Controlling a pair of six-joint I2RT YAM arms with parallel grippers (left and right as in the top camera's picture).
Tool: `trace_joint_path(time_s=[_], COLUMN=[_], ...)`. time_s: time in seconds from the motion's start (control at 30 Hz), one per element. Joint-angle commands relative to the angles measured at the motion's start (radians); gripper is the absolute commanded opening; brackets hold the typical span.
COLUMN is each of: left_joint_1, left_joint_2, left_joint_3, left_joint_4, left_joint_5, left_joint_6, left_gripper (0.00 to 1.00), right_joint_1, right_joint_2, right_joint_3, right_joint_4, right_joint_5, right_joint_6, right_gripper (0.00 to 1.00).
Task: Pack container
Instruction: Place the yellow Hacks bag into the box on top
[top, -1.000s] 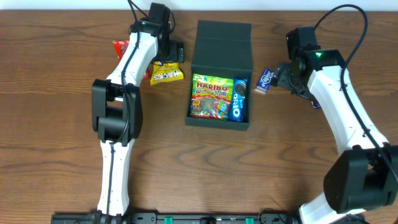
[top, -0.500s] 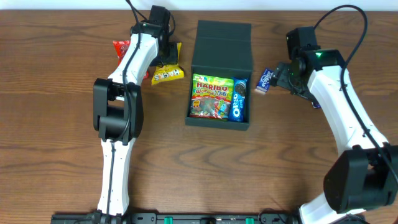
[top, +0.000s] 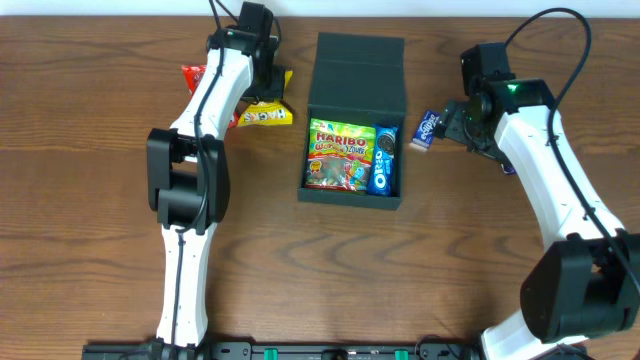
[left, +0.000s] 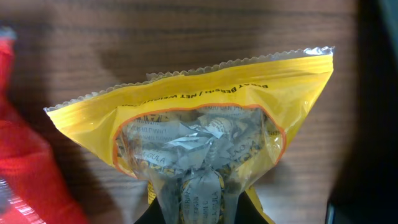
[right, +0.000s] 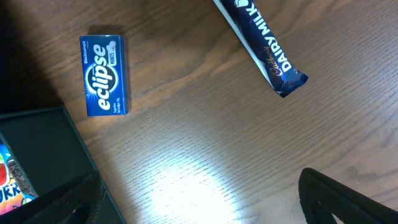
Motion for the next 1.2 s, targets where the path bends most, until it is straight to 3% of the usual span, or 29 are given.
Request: trace_joint_path(time_s=[0.0,0.13,0.2,0.33,0.43,0.6,0.63,0.67,0.7,0.73,1.17], left_joint_1=[-0.005,-0.030,-0.043,-0.074,-0.126,-0.226,-0.239,-0.260,-0.270,-0.280,-0.284], left_joint_2=[-0.142,-0.247,-0.293,-0.332,-0.327,-0.327,-0.327,-0.327,-0.327,-0.327,-0.323], left_joint_3=[0.057,0.057,0.057,0.057,0.055,-0.002,-0.018,-0.049,-0.074,-0.112,-0.371], left_joint_4=[-0.008,-0.052,-0.113,-0.255,-0.379,-0.390,-0.388,-0.383,-0.370,-0.327,0.159], left_joint_5=[-0.013,0.071,0.200,0.383,0.420,0.441,0.440,0.440,0.438,0.420,0.391], left_joint_6=[0.198,0.476,0.647,0.839,0.964,1.178,1.220,1.296,1.331,1.344,1.341], left_gripper=[0.06,0.06,0.06,0.06,0.06,0.06,0.08,0.21,0.20,0.06,0.06], right_joint_1=[-0.010,-0.020,-0.035,-0.073,-0.115,-0.144,-0.145,-0.145,-0.145,-0.145,-0.145], right_joint_2=[-0.014,-0.014,-0.014,-0.014,-0.014,-0.014,-0.014,-0.014,-0.014,-0.014,-0.014], right_joint_3=[-0.002,-0.002,-0.002,-0.002,-0.002,-0.002,-0.002,-0.002,-0.002,-0.002,-0.002], right_joint_4=[-0.001,-0.004,-0.004,-0.013,-0.023,-0.023,-0.023,-0.023,-0.023,-0.023,-0.023], right_joint_5=[0.004,0.005,0.004,0.004,0.004,0.004,0.004,0.004,0.004,0.004,0.004], right_joint_6=[-0.013,-0.013,-0.013,-0.013,-0.013,-0.013,-0.013,-0.019,-0.020,-0.020,-0.020], right_gripper=[0.99,0.99,0.99,0.99,0.99,0.99,0.99,0.99,0.99,0.99,0.99])
